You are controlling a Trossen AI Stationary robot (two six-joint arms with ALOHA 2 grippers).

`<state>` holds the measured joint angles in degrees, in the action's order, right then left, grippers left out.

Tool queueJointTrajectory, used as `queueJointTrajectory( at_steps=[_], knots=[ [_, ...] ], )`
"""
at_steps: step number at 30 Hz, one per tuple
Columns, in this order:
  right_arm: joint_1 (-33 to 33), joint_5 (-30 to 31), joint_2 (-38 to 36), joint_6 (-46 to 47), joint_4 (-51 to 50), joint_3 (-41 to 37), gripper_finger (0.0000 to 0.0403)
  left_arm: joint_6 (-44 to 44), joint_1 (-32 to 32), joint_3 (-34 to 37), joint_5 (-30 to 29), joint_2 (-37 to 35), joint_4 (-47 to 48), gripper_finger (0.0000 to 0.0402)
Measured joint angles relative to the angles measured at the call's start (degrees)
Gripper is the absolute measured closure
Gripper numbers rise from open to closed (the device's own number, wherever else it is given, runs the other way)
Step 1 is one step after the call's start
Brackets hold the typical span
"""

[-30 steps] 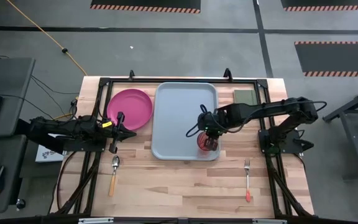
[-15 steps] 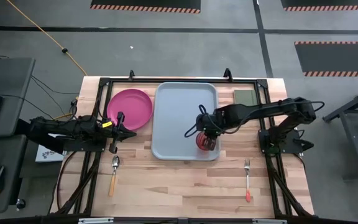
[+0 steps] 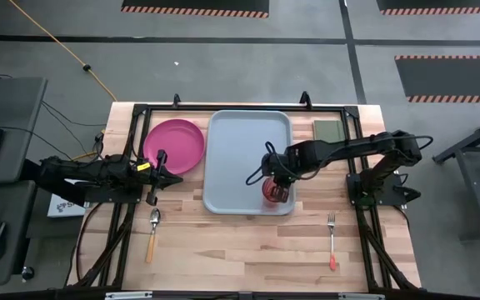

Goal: Pick and place plate/cup/fork/spoon on tray
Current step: Put the orange glass on the bottom right of the gray serving tray, then put the orange fork on the gray serving tray to the top left of the orange glass

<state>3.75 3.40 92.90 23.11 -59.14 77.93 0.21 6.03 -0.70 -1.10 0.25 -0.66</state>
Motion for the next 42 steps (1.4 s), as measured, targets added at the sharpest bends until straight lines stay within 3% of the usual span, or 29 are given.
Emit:
queueJointTrajectory(
  at_steps=[6, 16, 22, 29, 36, 42],
  knots=[
    [0.02, -0.21, 0.0, 0.42, 0.4, 0.0, 0.0351, 0.0, -0.01, 0.0, 0.0, 0.0, 0.0, 0.0401],
    [-0.36, -1.12, -0.09, -2.55, -0.76, 0.73, 0.0229, 0.0, 0.01, -0.01, 0.0, 0.0, 0.0, 0.0401],
    [-1.4, -2.64, -0.11, -5.97, -7.06, 8.8, 0.0188, 0.0, 0.0, 0.01, 0.0, 0.0, -0.01, 0.0401],
    [-1.35, -2.4, -0.15, -9.54, -13.48, 18.67, 0.018, 0.0, -0.01, -0.01, 0.0, 0.0, -0.01, 0.0401],
    [1.99, 0.97, -4.94, -1.45, -23.49, 16.65, 0.018, 0.0, 0.01, 0.01, 0.0, 0.0, -0.01, 0.0401],
    [7.36, 5.05, -15.99, 17.64, -24.45, 5.24, 0.018, 0.0, 0.0, 0.01, 0.0, 0.0, -0.01, 0.0401]
  ],
)
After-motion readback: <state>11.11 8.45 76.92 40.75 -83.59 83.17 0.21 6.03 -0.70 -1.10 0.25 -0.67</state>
